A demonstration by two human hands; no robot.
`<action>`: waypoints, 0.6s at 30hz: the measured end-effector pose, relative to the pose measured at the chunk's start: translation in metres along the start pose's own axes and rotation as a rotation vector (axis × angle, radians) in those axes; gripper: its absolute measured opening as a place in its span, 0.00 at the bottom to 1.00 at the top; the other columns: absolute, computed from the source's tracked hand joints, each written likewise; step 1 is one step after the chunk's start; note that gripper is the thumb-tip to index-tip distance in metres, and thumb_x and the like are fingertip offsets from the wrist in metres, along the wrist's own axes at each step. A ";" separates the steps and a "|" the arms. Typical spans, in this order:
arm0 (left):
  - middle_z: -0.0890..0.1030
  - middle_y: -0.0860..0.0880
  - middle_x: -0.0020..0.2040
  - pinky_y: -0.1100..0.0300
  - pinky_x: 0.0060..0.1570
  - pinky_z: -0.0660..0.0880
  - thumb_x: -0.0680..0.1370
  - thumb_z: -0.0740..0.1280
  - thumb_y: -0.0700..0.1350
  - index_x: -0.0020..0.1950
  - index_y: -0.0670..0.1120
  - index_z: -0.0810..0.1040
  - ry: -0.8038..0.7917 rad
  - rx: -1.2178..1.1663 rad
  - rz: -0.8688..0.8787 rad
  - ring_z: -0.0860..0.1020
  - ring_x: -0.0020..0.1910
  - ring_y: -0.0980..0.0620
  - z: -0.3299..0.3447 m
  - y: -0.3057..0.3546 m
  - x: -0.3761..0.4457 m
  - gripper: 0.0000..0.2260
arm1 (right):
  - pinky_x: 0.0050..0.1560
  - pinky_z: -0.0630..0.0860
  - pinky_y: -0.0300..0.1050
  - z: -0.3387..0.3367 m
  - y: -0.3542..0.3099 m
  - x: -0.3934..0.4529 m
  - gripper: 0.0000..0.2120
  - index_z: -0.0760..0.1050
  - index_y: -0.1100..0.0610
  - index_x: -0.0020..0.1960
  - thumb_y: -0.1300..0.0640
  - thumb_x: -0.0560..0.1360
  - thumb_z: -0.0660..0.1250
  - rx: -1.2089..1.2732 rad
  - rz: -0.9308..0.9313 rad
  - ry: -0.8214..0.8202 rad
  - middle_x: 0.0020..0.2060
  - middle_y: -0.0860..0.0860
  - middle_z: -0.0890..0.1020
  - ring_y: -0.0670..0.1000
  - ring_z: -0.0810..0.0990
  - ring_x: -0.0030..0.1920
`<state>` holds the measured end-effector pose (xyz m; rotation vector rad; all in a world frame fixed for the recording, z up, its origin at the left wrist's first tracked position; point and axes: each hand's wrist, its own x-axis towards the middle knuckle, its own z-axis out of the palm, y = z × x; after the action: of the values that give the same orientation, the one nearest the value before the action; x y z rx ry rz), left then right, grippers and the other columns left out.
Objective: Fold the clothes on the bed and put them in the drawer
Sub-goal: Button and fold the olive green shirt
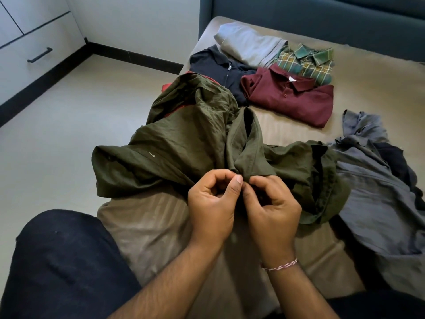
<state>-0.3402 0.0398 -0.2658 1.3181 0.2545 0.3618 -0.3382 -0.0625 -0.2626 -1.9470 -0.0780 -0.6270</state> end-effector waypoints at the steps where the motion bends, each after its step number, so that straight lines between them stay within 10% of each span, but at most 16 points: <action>1: 0.86 0.46 0.41 0.60 0.45 0.81 0.77 0.75 0.33 0.45 0.40 0.85 0.006 0.010 0.000 0.84 0.41 0.53 0.000 0.000 0.001 0.03 | 0.46 0.78 0.39 0.000 0.000 -0.001 0.04 0.84 0.60 0.46 0.66 0.74 0.77 -0.026 -0.023 0.000 0.41 0.48 0.83 0.48 0.83 0.44; 18: 0.87 0.51 0.43 0.52 0.47 0.84 0.77 0.77 0.39 0.46 0.47 0.88 0.008 0.226 0.002 0.86 0.43 0.53 -0.012 0.003 0.010 0.03 | 0.46 0.81 0.49 0.006 0.011 -0.005 0.12 0.85 0.61 0.58 0.68 0.77 0.69 -0.017 -0.128 -0.076 0.46 0.51 0.83 0.48 0.83 0.46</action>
<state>-0.3353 0.0548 -0.2658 1.5391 0.3078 0.3470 -0.3365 -0.0613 -0.2758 -1.9942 -0.2470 -0.6385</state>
